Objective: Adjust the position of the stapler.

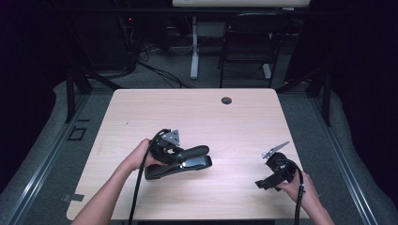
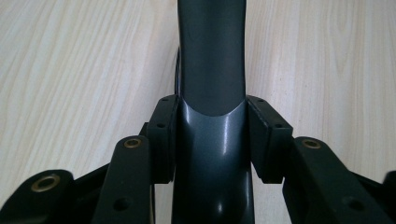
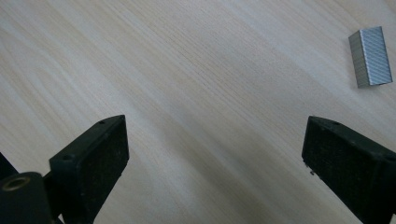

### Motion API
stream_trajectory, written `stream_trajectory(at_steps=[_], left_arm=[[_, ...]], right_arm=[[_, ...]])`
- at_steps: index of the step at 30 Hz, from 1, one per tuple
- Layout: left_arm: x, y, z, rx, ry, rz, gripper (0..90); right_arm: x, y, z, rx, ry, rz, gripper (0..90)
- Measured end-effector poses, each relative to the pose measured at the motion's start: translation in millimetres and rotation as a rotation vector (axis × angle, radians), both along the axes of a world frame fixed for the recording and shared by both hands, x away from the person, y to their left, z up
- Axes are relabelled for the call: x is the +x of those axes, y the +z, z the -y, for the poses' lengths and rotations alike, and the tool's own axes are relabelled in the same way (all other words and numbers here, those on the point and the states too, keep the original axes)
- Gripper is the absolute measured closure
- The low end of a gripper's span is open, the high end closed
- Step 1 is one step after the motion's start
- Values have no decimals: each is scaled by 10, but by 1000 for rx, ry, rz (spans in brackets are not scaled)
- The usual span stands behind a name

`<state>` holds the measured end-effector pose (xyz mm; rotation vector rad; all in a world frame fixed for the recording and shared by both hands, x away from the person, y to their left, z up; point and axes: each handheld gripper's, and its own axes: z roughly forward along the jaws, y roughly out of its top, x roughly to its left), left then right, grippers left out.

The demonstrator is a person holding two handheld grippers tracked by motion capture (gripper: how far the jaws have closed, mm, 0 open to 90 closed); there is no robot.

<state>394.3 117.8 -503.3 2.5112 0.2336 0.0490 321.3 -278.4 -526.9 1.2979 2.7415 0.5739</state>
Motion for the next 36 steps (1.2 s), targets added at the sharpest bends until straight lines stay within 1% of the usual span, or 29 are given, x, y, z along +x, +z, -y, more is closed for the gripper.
stream_trajectory(at_steps=[8,9,12,14,16,18,20,21,23,25,28,30,31,32,34,35,36], left_arm=[[-4,4,89,-5,-33,4,586],[-7,1,110,-12,-36,2,586],[-15,5,180,-7,-59,3,586],[-19,2,220,-11,-69,3,586],[-25,4,260,-8,-78,6,586],[-32,2,295,-13,-83,0,585],[-44,3,335,-12,-93,4,586],[-51,1,359,-13,-97,6,585],[-63,5,407,-12,-114,3,585],[-81,1,454,-15,-120,8,585],[-102,3,507,-13,-136,10,585],[-115,2,532,-13,-139,12,585],[-120,2,541,-15,-140,12,585],[-127,-1,550,-18,-140,11,585],[-137,-3,564,-19,-140,11,585],[-144,-1,573,-19,-142,10,585],[-151,-2,584,-20,-143,14,585]], right_arm=[[2,-1,-1,2,-1,1,68],[3,-2,-2,1,0,0,68],[-1,-11,-6,9,0,2,69],[0,-6,-4,10,2,-2,68],[-1,-5,-1,0,2,3,69],[-5,-7,-4,13,-2,4,69],[-4,-4,-1,7,4,4,69],[-6,-7,-5,14,2,2,69],[-2,-7,-4,6,5,3,69],[2,-8,-4,3,10,0,69],[-4,-16,-9,12,3,5,69],[-2,-15,-7,10,6,1,69],[-5,-21,-11,18,-2,6,69],[-3,-16,-8,10,4,0,69],[0,-21,-11,10,9,-1,69],[3,-20,-10,-2,11,2,69],[-2,-28,-18,12,3,9,69]])
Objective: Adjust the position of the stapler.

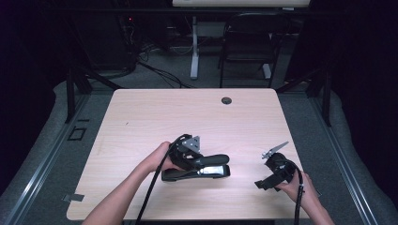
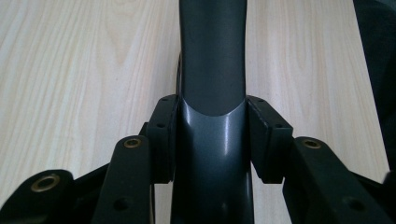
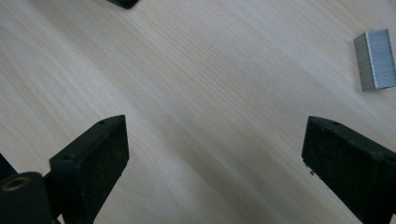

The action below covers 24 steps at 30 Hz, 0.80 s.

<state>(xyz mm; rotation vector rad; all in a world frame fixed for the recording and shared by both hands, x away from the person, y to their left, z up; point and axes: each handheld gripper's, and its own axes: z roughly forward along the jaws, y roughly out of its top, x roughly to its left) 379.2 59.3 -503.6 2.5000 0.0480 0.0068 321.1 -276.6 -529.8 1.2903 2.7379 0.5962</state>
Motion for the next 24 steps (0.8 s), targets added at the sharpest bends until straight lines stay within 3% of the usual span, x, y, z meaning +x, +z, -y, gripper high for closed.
stream_trajectory(at_steps=[3,9,16,24], left_arm=[[-29,-2,41,-2,-10,3,585],[-67,-12,100,-12,-20,11,584],[-80,-6,129,-6,-28,6,584],[-88,-11,143,-14,-20,2,583]], right_arm=[[0,16,-17,-7,8,12,70],[1,-1,-30,-9,24,-5,70],[-10,-3,-58,-5,10,30,72],[-15,2,-115,0,35,45,76]])
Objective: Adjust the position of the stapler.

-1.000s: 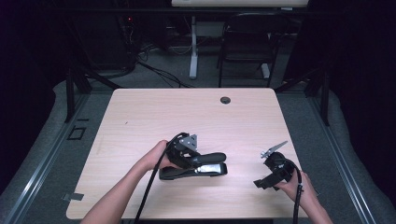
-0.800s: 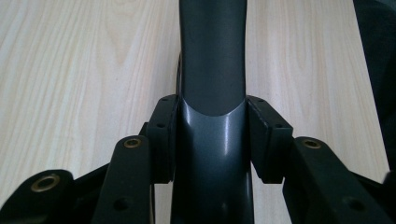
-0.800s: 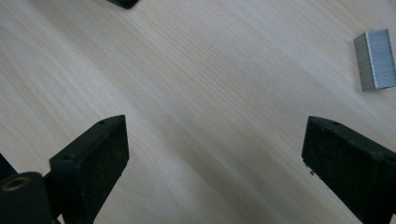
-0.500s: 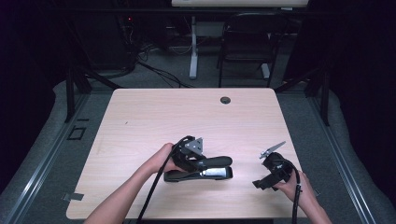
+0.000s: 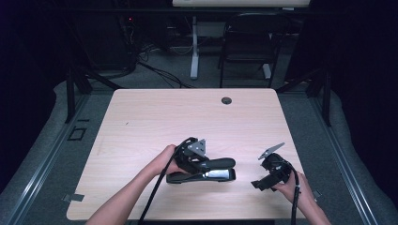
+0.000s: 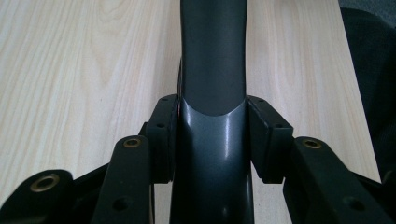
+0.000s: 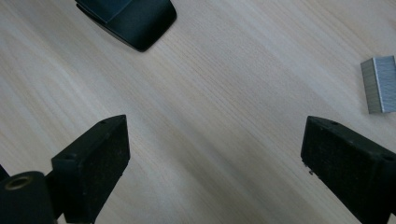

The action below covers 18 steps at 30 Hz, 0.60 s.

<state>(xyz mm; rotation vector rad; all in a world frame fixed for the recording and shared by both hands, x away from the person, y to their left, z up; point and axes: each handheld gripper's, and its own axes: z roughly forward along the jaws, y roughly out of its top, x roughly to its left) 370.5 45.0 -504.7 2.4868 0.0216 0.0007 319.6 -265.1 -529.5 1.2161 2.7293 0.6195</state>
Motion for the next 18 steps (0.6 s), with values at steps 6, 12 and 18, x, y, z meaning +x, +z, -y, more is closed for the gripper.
stream_trajectory(at_steps=[6,12,18], left_arm=[[-29,34,29,-21,83,-5,393],[-64,117,-57,-56,182,9,176],[-145,220,-243,-108,290,6,63]], right_arm=[[-17,13,-26,9,-2,23,90],[-40,33,-47,18,-10,46,132],[-56,57,-58,19,-10,58,131]])
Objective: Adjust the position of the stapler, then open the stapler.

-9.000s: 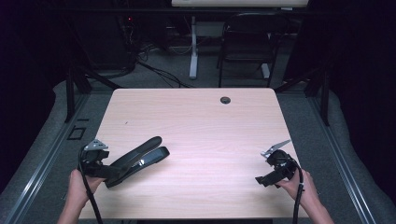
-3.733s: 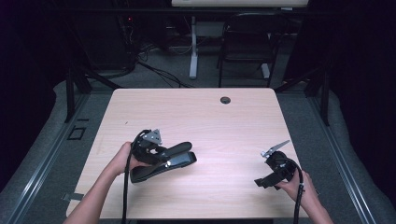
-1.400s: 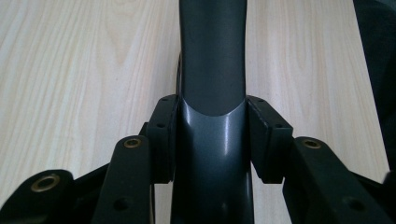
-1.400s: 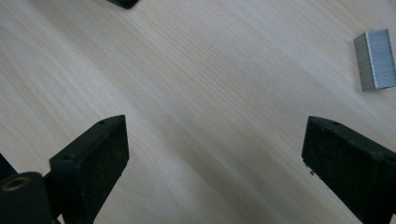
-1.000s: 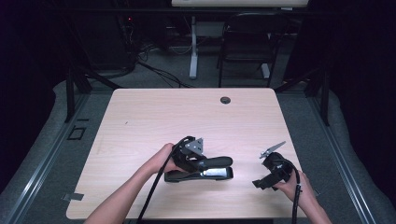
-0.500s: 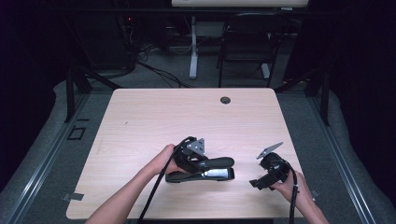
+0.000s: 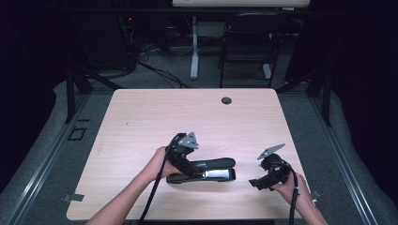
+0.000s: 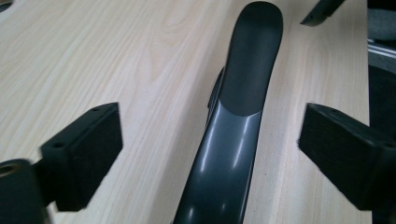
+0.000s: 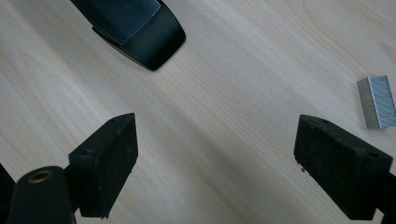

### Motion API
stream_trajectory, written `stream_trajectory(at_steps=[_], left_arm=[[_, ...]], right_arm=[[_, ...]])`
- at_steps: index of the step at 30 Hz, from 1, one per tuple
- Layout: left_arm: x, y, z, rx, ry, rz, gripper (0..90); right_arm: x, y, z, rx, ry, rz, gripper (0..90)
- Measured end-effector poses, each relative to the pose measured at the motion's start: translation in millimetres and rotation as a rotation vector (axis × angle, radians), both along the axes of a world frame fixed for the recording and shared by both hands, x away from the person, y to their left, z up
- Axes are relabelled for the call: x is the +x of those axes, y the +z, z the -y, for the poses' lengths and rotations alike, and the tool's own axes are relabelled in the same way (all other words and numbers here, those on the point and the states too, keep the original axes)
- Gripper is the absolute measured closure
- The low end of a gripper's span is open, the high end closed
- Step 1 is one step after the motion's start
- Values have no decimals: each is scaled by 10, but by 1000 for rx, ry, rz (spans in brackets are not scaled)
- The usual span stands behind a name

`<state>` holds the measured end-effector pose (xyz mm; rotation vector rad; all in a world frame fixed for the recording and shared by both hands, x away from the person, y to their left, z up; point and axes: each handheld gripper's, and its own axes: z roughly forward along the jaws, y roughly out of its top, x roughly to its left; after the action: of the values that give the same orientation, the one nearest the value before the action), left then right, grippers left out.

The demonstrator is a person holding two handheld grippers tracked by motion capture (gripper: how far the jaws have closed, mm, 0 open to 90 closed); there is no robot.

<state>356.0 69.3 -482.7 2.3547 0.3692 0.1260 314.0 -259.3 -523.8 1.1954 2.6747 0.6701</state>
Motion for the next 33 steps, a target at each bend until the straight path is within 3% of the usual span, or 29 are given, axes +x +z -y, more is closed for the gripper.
stream_trajectory(at_steps=[9,20,33], left_arm=[[-195,-42,-57,40,97,-17,1],[-331,-32,-122,-12,238,-19,1],[-642,-23,-51,-36,281,20,20]], right_arm=[[-11,-3,-91,10,14,10,134],[-10,1,-127,8,29,20,140],[-40,-6,-225,8,42,63,148]])
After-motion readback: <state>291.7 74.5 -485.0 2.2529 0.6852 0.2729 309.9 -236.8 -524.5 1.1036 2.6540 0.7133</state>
